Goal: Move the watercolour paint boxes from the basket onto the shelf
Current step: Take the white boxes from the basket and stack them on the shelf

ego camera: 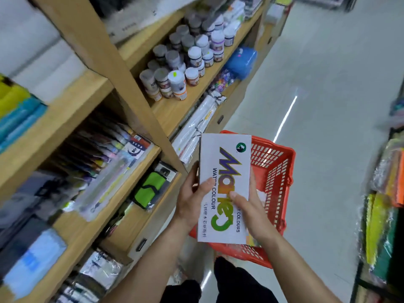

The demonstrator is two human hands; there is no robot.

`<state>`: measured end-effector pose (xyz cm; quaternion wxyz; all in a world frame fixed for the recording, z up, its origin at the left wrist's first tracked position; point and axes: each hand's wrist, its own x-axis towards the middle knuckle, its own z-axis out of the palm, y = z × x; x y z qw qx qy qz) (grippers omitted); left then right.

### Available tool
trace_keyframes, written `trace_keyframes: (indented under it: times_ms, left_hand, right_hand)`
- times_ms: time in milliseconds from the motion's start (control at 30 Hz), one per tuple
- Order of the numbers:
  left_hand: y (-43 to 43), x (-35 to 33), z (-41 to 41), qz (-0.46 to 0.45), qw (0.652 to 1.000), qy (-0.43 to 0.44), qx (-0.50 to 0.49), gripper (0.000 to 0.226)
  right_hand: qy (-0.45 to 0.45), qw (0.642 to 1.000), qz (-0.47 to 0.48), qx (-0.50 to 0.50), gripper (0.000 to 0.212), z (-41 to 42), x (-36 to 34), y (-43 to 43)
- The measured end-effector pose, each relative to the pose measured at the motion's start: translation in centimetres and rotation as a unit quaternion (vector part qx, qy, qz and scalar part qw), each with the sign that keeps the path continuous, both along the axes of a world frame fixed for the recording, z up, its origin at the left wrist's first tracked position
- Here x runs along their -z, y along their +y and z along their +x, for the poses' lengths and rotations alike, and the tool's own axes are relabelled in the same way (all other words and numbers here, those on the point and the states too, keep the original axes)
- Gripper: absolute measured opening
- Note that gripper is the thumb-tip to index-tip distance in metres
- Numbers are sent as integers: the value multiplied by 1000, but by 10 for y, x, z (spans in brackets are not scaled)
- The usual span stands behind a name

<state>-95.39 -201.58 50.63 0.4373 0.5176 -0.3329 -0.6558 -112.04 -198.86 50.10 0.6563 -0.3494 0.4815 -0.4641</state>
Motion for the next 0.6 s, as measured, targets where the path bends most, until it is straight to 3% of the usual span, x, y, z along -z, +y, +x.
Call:
trace_keyframes:
  times_ms: [200,367,600]
  left_hand:
    - [25,-51,49,-58,998,5,-38,58]
    - [58,-102,104,-141,989,4,-47,84]
    - [94,-174,187,-222,955,-87,-176,79]
  right_hand:
    - [-40,999,-19,-3,81,54,-45,6]
    - [-74,993,-63,-74,82,103,-99,5]
    - [-71,970,-134,-191,76,202,-167,-1]
